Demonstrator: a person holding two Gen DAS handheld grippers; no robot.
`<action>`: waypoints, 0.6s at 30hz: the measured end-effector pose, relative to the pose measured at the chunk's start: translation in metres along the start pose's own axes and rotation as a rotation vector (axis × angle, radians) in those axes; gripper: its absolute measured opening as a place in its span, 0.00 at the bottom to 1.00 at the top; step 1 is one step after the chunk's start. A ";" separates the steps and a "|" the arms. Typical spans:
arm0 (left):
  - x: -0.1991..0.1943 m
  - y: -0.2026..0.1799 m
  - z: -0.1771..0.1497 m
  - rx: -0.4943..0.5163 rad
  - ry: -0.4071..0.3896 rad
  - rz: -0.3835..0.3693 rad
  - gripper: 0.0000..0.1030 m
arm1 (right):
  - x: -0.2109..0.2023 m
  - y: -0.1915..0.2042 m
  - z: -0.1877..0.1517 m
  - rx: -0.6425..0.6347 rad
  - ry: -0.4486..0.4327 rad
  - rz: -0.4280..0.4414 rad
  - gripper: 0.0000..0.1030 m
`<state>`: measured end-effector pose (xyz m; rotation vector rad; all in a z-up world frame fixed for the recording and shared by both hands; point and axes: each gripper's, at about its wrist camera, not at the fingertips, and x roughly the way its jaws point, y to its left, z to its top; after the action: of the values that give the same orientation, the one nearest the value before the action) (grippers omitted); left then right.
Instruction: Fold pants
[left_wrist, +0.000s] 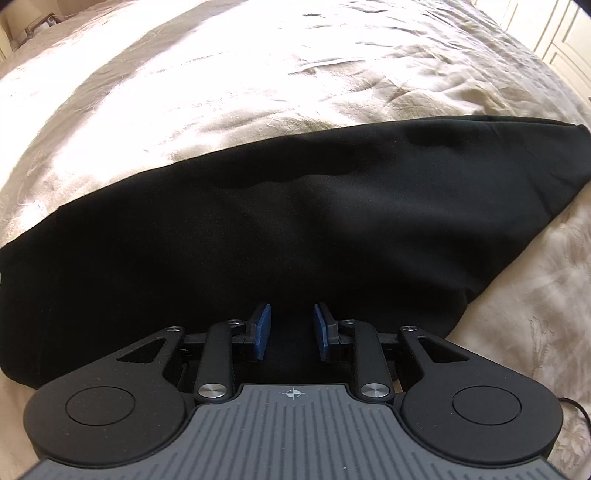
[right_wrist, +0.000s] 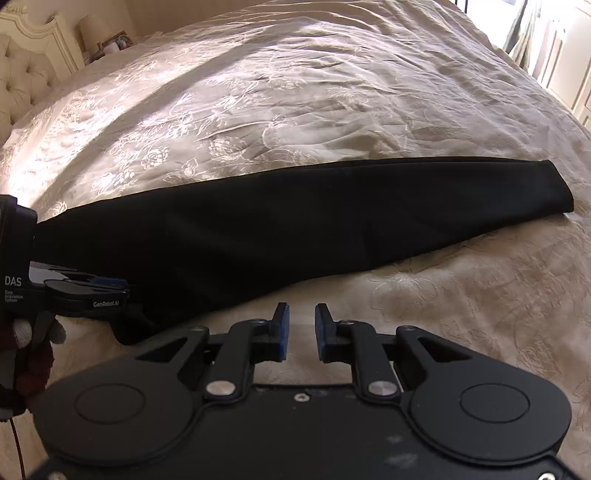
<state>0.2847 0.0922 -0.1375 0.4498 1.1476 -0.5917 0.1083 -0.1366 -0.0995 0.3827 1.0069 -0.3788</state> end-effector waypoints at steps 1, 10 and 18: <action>-0.004 -0.001 0.001 -0.007 -0.007 0.018 0.24 | -0.004 -0.009 -0.001 0.026 -0.005 -0.003 0.18; -0.035 -0.066 0.013 -0.010 -0.057 0.071 0.24 | -0.001 -0.094 0.010 0.142 -0.034 -0.027 0.21; -0.011 -0.182 0.025 0.069 -0.019 0.049 0.24 | 0.026 -0.174 0.038 0.131 -0.004 -0.032 0.24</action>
<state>0.1817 -0.0601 -0.1248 0.5295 1.0979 -0.5931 0.0663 -0.3089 -0.1268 0.4846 0.9882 -0.4757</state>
